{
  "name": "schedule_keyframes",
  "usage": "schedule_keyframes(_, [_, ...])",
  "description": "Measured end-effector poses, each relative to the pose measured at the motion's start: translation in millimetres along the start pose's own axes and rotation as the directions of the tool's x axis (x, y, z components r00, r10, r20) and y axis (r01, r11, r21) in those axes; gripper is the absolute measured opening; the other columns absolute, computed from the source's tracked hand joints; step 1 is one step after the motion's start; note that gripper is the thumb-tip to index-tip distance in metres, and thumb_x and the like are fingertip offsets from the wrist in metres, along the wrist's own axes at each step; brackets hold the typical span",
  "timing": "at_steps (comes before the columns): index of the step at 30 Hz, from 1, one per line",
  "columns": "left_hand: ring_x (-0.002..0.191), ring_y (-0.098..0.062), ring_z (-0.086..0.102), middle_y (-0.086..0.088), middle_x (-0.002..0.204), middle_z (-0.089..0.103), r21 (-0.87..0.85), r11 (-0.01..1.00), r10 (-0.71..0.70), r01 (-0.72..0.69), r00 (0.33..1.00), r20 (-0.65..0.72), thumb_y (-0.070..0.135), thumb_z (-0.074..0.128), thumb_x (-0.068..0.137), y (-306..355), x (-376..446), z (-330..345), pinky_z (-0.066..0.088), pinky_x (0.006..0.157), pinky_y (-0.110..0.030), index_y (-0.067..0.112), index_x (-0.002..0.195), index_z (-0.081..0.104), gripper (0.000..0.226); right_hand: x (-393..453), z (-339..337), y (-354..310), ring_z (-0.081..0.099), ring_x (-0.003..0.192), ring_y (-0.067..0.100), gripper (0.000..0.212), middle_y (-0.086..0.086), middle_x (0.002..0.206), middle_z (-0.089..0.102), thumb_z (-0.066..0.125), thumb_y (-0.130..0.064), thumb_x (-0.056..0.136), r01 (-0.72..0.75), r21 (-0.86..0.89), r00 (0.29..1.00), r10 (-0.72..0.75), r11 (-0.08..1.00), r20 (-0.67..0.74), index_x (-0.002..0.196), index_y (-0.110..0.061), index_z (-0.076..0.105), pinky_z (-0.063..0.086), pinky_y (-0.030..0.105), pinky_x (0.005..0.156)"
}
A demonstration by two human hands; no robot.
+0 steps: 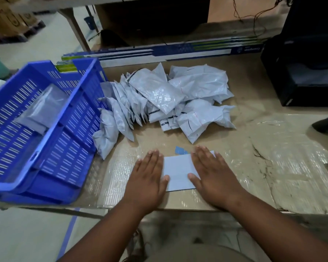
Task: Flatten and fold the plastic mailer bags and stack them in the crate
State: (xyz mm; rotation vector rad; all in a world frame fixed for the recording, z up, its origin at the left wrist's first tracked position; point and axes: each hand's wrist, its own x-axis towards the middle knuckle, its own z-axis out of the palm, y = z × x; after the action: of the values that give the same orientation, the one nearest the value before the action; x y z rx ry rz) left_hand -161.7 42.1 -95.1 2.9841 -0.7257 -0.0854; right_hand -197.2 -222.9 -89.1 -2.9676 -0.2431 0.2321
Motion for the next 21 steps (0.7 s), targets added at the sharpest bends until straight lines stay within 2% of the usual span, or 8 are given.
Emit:
schedule_keyframes(4, [0.163, -0.014, -0.012, 0.001, 0.178, -0.009, -0.007, 0.995, -0.102, 0.103, 0.994, 0.047, 0.06, 0.009, 0.106, -25.9, -12.1, -7.9, -0.002, 0.132, -0.045, 0.018, 0.171, 0.005, 0.077, -11.5, -12.7, 29.3, -0.026, 0.158, 0.01, 0.078, -0.007, 0.173, -0.026, -0.001, -0.065, 0.101, -0.07, -0.032, 0.997, 0.071, 0.997, 0.043, 0.167, -0.024, -0.016, -0.007, 0.046, 0.131])
schedule_keyframes(6, [0.162, -0.015, -0.017, 0.0, 0.177, -0.013, -0.014, 0.991, -0.134, 0.134, 0.99, 0.042, 0.06, 0.008, 0.106, -26.0, -14.9, -13.3, -0.005, 0.132, -0.046, 0.018, 0.171, 0.002, 0.078, -15.4, -18.9, 34.2, -0.022, 0.159, 0.011, 0.083, -0.005, 0.175, -0.019, -0.006, -0.066, 0.098, -0.103, 0.008, 0.994, 0.103, 0.995, 0.021, 0.168, -0.023, -0.01, -0.008, 0.046, 0.131])
schedule_keyframes(8, [0.162, -0.015, -0.019, 0.0, 0.177, -0.015, -0.029, 0.997, -0.068, 0.068, 0.998, 0.003, 0.056, 0.013, 0.108, -9.4, -13.7, -19.6, -0.004, 0.132, -0.047, 0.018, 0.17, -0.001, 0.074, -11.5, -27.4, 27.0, -0.019, 0.16, 0.014, 0.084, -0.001, 0.176, -0.015, -0.005, -0.064, 0.097, -0.108, 0.037, 0.994, 0.109, 0.993, -0.029, 0.169, -0.02, -0.002, -0.008, 0.045, 0.131])
schedule_keyframes(11, [0.164, -0.016, -0.01, -0.002, 0.178, -0.005, -0.063, 0.991, 0.119, -0.122, 0.992, -0.042, 0.045, 0.022, 0.11, 34.3, -2.3, -14.5, 0.006, 0.133, -0.052, 0.017, 0.171, 0.005, 0.068, 5.0, -32.4, -12.1, -0.022, 0.159, 0.012, 0.083, -0.001, 0.174, -0.021, -0.001, -0.057, 0.095, 0.081, 0.121, 0.997, -0.079, 0.989, -0.018, 0.168, -0.02, -0.003, -0.005, 0.042, 0.132])
schedule_keyframes(13, [0.164, -0.017, -0.003, -0.002, 0.178, 0.003, -0.068, 0.988, 0.137, -0.139, 0.99, -0.029, 0.041, 0.024, 0.111, 50.2, 4.0, -8.1, 0.013, 0.13, -0.056, 0.018, 0.171, 0.009, 0.066, 12.9, -24.6, -32.7, -0.014, 0.161, 0.009, 0.081, -0.003, 0.176, -0.012, 0.002, -0.052, 0.094, 0.214, 0.157, 0.975, -0.22, 0.964, 0.027, 0.169, -0.022, 0.0, 0.0, 0.042, 0.132])
schedule_keyframes(16, [0.164, -0.017, -0.002, -0.004, 0.178, 0.005, -0.02, 0.993, 0.118, -0.119, 0.993, -0.012, 0.055, 0.023, 0.112, 29.1, -0.7, -3.4, 0.013, 0.131, -0.053, 0.015, 0.17, 0.013, 0.072, 13.3, -11.7, -16.8, -0.012, 0.161, 0.008, 0.074, -0.003, 0.177, -0.002, 0.012, -0.056, 0.104, 0.235, 0.073, 0.972, -0.235, 0.969, -0.01, 0.17, -0.022, 0.004, -0.004, 0.039, 0.13])
schedule_keyframes(18, [0.164, -0.016, -0.009, -0.003, 0.178, -0.004, -0.014, 0.997, 0.074, -0.074, 0.997, 0.026, 0.071, 0.018, 0.107, 7.2, -10.1, -5.2, 0.005, 0.132, -0.049, 0.015, 0.17, 0.006, 0.085, 5.6, -9.6, 8.1, -0.016, 0.16, 0.009, 0.073, -0.005, 0.177, -0.009, 0.014, -0.059, 0.107, 0.174, 0.022, 0.985, -0.174, 0.985, -0.007, 0.169, -0.024, -0.001, -0.005, 0.039, 0.13])
schedule_keyframes(21, [0.162, -0.01, -0.017, 0.003, 0.177, -0.015, -0.003, 1.0, 0.01, -0.01, 0.998, 0.065, 0.077, 0.012, 0.103, -14.8, -20.2, -10.3, 0.001, 0.132, -0.046, 0.02, 0.17, -0.003, 0.089, -1.1, -12.6, 31.4, -0.02, 0.159, 0.01, 0.074, -0.008, 0.175, -0.019, 0.01, -0.062, 0.106, 0.084, 0.001, 0.996, -0.084, 0.996, -0.004, 0.168, -0.025, -0.008, -0.006, 0.041, 0.13])
